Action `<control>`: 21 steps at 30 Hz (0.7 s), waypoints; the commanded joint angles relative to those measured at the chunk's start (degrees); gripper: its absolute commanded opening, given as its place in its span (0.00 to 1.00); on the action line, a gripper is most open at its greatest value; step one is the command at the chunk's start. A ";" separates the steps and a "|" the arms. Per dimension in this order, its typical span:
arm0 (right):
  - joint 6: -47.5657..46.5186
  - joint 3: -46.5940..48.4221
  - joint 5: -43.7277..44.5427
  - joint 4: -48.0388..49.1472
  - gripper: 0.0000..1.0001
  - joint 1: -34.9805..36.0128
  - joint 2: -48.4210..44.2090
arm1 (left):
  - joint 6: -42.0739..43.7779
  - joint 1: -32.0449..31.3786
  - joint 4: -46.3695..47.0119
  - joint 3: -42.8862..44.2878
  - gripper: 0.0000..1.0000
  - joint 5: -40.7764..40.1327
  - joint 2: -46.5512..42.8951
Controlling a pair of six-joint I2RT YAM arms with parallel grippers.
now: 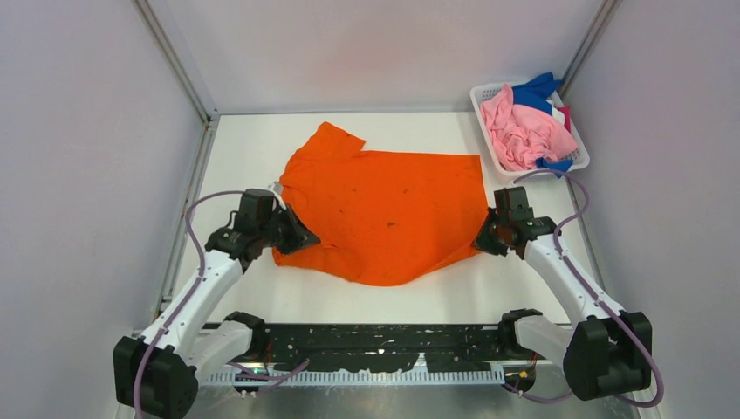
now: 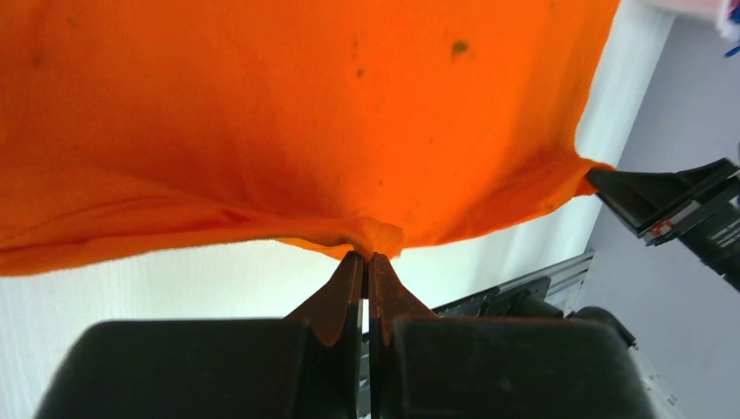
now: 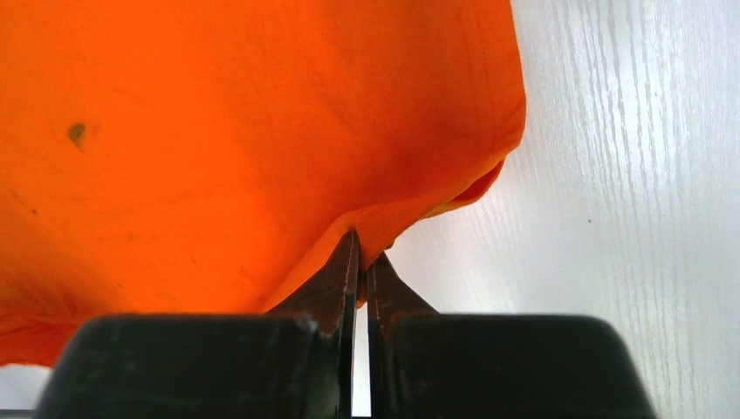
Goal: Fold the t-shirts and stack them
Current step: Fold the flattened tshirt in 1/3 of the way
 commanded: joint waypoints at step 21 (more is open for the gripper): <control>-2.27 12.08 5.02 0.74 0.07 -3.25 6.49 | 9.95 8.47 6.90 21.94 0.00 4.35 16.47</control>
